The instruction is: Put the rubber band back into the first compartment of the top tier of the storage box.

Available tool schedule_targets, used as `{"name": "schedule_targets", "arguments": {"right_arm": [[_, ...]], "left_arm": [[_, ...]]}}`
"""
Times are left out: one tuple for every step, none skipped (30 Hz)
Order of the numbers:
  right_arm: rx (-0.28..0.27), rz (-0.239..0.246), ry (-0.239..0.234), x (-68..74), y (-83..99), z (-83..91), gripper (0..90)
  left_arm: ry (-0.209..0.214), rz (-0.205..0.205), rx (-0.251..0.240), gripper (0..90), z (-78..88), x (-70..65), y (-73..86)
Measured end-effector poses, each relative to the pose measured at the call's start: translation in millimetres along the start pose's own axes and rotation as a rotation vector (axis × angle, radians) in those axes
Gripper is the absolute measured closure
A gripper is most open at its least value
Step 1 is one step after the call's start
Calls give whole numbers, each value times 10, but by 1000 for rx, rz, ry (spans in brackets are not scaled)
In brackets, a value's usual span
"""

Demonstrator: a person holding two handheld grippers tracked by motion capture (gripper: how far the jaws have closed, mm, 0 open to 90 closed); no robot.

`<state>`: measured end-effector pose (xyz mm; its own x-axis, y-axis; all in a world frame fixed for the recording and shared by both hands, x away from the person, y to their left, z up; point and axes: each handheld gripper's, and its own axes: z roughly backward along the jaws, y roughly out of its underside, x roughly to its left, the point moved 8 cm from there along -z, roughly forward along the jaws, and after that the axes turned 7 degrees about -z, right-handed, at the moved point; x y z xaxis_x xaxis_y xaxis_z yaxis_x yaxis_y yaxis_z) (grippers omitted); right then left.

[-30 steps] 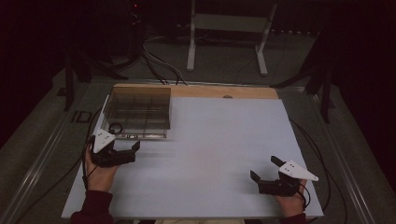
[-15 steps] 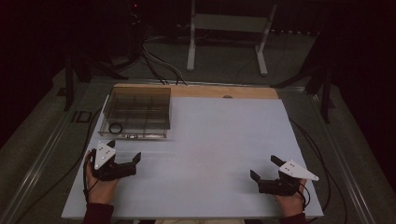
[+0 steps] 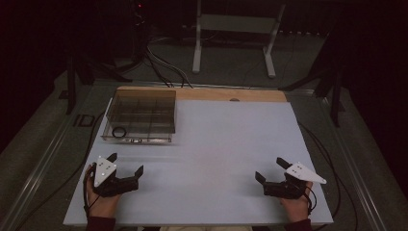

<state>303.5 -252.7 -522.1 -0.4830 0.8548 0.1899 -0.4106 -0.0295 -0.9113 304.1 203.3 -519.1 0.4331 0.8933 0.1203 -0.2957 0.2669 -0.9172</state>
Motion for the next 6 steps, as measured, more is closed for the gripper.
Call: {"name": "schedule_targets", "arguments": {"right_arm": [[0, -1, 2, 1, -1, 2, 0], [3, -1, 3, 0, 3, 3, 0], [6, -3, 3, -1, 7, 2, 0], [9, -4, 4, -4, 11, 0, 0], [12, -6, 4, -5, 15, -3, 0], [15, -4, 5, -7, 19, -5, 0]], "left_arm": [[1, -1, -1, 5, 5, 0, -1], [1, -1, -2, 5, 6, -2, -1], [-2, 0, 0, 5, 4, -2, 3], [-5, 1, 2, 5, 1, -1, 9], [-7, 2, 6, 5, -5, 0, 17], [-10, 2, 9, 5, -13, 4, 27]]}}
